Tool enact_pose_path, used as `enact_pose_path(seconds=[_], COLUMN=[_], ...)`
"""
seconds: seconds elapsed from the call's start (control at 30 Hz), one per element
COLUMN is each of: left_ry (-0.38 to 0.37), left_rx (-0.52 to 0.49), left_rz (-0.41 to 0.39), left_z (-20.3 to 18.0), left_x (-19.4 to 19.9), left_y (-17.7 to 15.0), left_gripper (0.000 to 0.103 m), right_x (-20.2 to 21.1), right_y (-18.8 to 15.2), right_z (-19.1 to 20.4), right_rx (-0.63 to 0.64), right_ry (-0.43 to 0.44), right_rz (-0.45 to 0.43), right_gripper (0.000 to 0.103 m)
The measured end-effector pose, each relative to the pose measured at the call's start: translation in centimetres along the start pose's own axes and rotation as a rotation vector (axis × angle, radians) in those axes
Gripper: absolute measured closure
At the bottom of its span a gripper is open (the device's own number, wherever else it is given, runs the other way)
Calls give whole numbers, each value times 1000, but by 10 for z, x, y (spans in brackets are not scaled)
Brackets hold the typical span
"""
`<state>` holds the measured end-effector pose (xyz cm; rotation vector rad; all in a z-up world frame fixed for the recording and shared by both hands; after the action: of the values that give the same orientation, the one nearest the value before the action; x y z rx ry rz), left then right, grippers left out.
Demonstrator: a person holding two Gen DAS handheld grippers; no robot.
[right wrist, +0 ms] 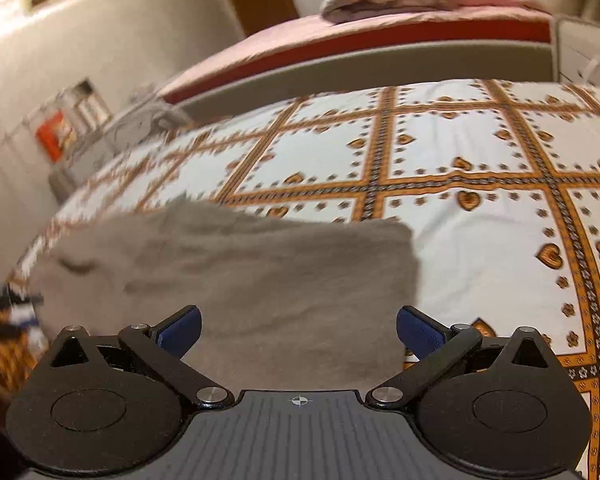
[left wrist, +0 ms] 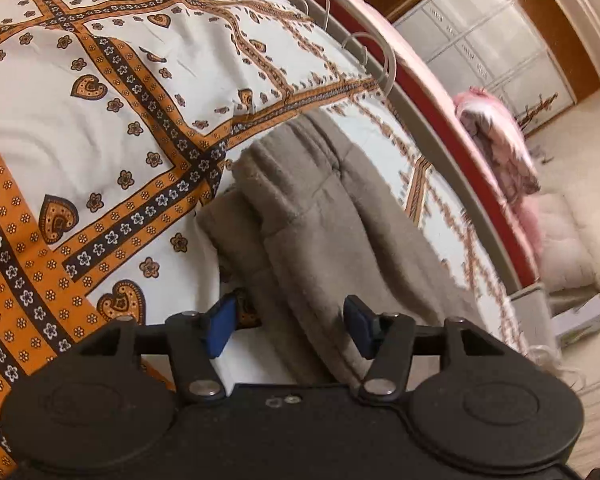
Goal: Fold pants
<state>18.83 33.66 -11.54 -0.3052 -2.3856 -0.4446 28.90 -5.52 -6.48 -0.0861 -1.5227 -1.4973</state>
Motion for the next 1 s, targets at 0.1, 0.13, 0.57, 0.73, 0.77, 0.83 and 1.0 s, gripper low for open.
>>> enact_pose_path(seconds=[0.1, 0.13, 0.57, 0.73, 0.77, 0.83, 1.0], left_ry=[-49, -58, -304, -239, -240, -249, -283], left_rx=[33, 32, -63, -85, -87, -99, -196], left_rz=[-1, -2, -25, -10, -9, -23, -133], left_z=[1, 2, -14, -8, -6, -7, -35], left_x=[-11, -16, -54, -45, -47, -46, -13], left_y=[8, 11, 36, 27, 27, 28, 20], left_gripper=[54, 54, 42, 75, 76, 79, 80], right_x=[0, 1, 2, 3, 3, 0, 12], right_y=[2, 3, 6, 10, 10, 10, 17], right_z=[-15, -18, -45, -49, -49, -51, -63], right_rx=[-67, -88, -210, -250, -251, -257, -249], right_ry=[12, 16, 4, 13, 15, 10, -45], right_rz=[-19, -23, -54, -73, -72, -68, -78], right_gripper=[0, 0, 0, 0, 0, 0, 0])
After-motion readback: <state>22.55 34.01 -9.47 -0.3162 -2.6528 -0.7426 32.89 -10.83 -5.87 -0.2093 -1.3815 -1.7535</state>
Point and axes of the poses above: each gripper's, at about its wrist camera, not at the fingertips, and x roughly against the way its jaws point, z to its left, y to its top, the point moved 8 cm from there along -x, roughly the way its jaws point, and after that the axes turned 15 degrees about x, right-handed, at the moved point
